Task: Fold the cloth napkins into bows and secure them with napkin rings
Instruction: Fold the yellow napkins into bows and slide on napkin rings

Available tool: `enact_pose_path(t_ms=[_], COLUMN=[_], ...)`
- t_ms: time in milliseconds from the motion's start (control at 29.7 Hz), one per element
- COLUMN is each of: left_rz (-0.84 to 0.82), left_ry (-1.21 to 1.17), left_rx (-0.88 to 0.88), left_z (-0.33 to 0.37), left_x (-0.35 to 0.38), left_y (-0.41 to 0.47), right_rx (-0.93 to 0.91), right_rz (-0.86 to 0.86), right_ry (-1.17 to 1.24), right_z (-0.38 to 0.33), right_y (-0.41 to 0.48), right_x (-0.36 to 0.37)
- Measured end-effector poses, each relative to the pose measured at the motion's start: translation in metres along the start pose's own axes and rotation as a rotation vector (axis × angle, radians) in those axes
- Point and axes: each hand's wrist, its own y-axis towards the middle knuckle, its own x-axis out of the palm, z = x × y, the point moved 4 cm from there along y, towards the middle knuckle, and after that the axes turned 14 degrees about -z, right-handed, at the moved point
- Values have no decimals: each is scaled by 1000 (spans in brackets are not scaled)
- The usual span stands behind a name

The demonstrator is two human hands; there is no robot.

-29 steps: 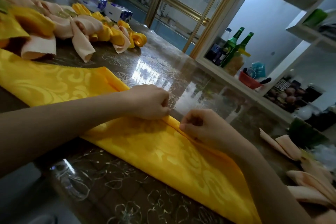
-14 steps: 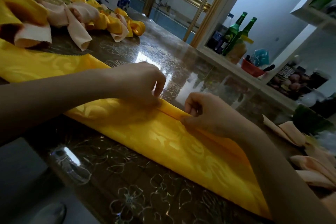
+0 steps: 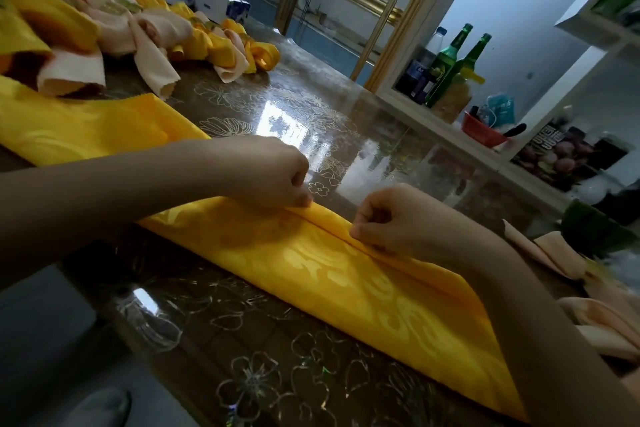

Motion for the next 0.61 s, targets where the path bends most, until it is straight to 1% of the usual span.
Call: enact_pose_path(t_ms=[67, 135, 202, 270, 404, 539, 607], left_rz=[37, 70, 42, 17, 78, 138, 114], left_ry=[19, 28, -20, -75, -82, 15, 16], left_rx=[13, 111, 201, 211, 227, 321, 331], left_z=[3, 11, 14, 8, 0, 12, 15], left_x=[0, 1, 1, 0, 0, 5, 7], left_y=[-1, -1, 0, 2, 0, -22, -29], right_rx=[7, 3, -6, -8, -39, -43, -43], right_rz=[10, 7, 11, 37, 67, -59, -154], right_ry=[33, 29, -27, -75, -128, -143, -130], right_z=[3, 4, 2, -2, -12, -19, -19], right_y=[1, 1, 0, -1, -5, -7, -10], right_x=[0, 0, 0, -1, -1, 4, 4])
